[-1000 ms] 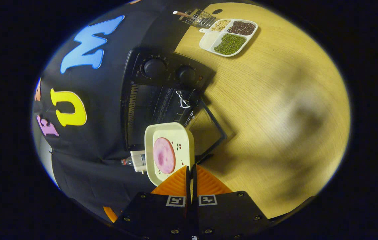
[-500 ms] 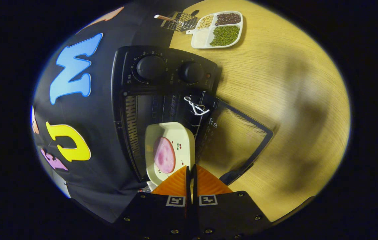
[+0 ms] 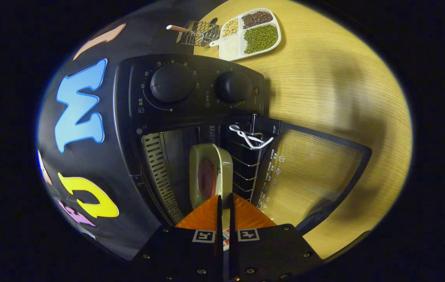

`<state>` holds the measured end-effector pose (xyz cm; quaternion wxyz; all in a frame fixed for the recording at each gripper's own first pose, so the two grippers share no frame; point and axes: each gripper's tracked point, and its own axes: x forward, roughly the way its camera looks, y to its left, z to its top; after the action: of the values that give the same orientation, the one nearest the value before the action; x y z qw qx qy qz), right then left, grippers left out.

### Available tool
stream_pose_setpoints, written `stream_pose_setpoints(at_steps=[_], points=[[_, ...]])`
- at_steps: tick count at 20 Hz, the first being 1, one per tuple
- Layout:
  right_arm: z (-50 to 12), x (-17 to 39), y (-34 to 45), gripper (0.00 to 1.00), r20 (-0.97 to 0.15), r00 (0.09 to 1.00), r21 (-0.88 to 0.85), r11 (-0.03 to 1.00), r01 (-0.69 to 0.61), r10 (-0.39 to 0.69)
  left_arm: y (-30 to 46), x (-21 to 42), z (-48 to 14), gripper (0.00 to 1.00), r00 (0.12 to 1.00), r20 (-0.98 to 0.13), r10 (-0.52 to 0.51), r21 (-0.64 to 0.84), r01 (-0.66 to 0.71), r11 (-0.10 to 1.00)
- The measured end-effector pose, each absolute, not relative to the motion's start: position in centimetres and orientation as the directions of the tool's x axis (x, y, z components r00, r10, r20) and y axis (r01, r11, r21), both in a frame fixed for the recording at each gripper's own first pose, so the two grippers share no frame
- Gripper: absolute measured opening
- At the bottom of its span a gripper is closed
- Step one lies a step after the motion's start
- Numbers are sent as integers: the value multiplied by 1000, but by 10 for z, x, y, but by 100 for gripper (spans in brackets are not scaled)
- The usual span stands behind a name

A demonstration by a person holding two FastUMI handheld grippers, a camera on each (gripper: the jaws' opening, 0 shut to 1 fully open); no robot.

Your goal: Open the electric oven with the left hand, put the food in, and close the electric oven.

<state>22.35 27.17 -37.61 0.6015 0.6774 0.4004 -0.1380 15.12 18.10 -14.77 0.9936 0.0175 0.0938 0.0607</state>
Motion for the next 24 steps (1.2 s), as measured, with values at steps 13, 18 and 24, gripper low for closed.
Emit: stream_pose_setpoints(at_steps=[13,18,24], points=[[-337,220,280,45,-510,712,828,51,559,483,147,156,-159,100,978,-200,54,26,-50,998],[-322,192,264,97,-523,690,846,206,492,500,109,162,-171,93,975,-219,-32,-13,30,999],[-299,159,229,97,-542,692,822,472,319,477,49,165,-200,100,948,-273,-164,-59,154,986]])
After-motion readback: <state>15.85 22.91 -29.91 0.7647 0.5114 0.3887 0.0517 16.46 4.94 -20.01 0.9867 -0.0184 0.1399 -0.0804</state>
